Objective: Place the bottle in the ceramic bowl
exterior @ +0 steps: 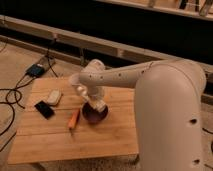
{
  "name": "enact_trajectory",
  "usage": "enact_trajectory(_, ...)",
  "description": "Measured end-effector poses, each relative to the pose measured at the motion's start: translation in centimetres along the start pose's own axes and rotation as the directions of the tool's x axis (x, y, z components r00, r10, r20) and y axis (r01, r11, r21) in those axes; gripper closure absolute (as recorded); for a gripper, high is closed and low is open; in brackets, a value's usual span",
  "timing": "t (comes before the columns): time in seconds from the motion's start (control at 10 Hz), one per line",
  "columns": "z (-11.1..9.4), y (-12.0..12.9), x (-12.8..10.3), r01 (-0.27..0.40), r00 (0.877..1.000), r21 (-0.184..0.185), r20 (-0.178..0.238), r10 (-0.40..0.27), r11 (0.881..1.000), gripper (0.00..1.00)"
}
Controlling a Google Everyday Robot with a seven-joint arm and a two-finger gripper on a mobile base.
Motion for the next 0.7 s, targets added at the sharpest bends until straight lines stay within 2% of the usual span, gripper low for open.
enact_trajectory(0.5,0.2,1.7,0.9,-0.062,0.998,-0.043,0.005,0.062,0.997,1.00)
enact_trajectory(0.7,0.3,2.1,1.3,-0.069,0.998,-0.049,0.005,0.070,0.996,1.00)
